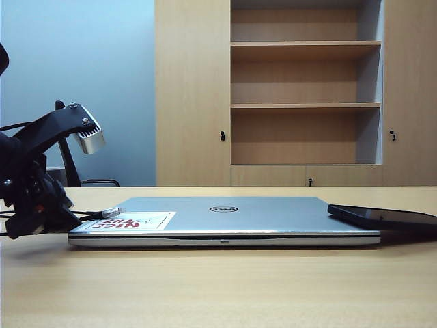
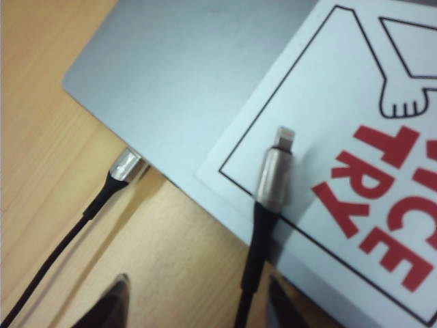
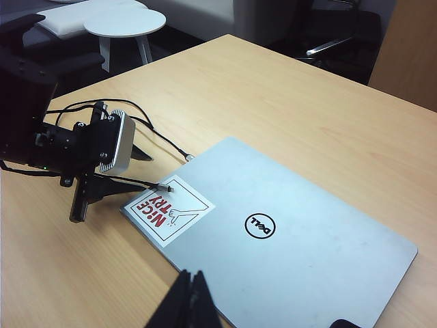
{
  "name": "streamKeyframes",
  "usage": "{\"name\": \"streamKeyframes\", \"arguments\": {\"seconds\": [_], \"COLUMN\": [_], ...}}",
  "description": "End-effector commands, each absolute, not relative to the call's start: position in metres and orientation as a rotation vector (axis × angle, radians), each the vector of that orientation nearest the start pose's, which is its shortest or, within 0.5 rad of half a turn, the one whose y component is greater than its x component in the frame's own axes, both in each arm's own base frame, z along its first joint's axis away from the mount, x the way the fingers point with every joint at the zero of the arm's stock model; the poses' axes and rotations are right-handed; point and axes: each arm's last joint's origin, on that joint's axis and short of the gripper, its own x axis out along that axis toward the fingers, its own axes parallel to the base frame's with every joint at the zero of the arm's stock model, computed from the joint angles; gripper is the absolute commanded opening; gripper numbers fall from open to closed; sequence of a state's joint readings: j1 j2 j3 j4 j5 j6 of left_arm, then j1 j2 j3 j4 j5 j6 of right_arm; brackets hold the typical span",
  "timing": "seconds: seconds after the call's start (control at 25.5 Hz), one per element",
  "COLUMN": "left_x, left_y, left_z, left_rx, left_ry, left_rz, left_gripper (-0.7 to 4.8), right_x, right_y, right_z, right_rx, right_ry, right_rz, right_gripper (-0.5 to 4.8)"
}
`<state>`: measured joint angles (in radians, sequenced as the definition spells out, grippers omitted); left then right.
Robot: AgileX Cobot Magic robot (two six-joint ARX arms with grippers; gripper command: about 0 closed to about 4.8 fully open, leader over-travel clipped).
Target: Pick up the charging cable and the phone, plug the charging cable into the charging port on the phone, and finally place them back on the table.
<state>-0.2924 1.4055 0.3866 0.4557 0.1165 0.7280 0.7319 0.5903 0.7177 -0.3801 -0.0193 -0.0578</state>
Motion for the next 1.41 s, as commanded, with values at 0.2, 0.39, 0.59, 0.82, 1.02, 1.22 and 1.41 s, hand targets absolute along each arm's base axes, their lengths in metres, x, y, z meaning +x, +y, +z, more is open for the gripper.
{"name": "streamKeyframes", "arguments": {"seconds": [0.2,0.39,0.59,0.82,1.02,1.22,1.41], "left_x": [0.229,0.231,0.233,0.235,0.234,0.225,0.201], "left_y": [-0.073,-0.074,-0.075,-0.076,-0.079,-0.09,-0.12], "left_z": [0.132,0.131,0.124,0.129,0.137,0.157,0.179], "left_rx": [0.744,0.741,0.738,0.67,0.644,0.471,0.256], "left_ry": [0.389,0.371,0.392,0.359,0.309,0.281,0.249], "left_rz": [-0.591,-0.584,-0.591,-0.56,-0.555,-0.56,-0.67], "left_gripper": [2.47,2.47,2.45,-0.06,-0.06,-0.06,-0.06], "right_x": [0.096,0.096,0.096,0.096,0.096,0.097,0.098], "right_y": [0.087,0.087,0.087,0.087,0.087,0.087,0.085], "right_z": [0.322,0.322,0.322,0.322,0.322,0.324,0.325], "right_rx": [-0.135,-0.135,-0.135,-0.135,-0.135,-0.124,-0.022], "right_ry": [0.187,0.187,0.186,0.187,0.185,0.164,0.199], "right_rz": [0.753,0.753,0.752,0.752,0.751,0.73,0.669], "right_gripper": [-0.01,-0.01,-0.01,-0.01,-0.01,-0.01,-0.01]}}
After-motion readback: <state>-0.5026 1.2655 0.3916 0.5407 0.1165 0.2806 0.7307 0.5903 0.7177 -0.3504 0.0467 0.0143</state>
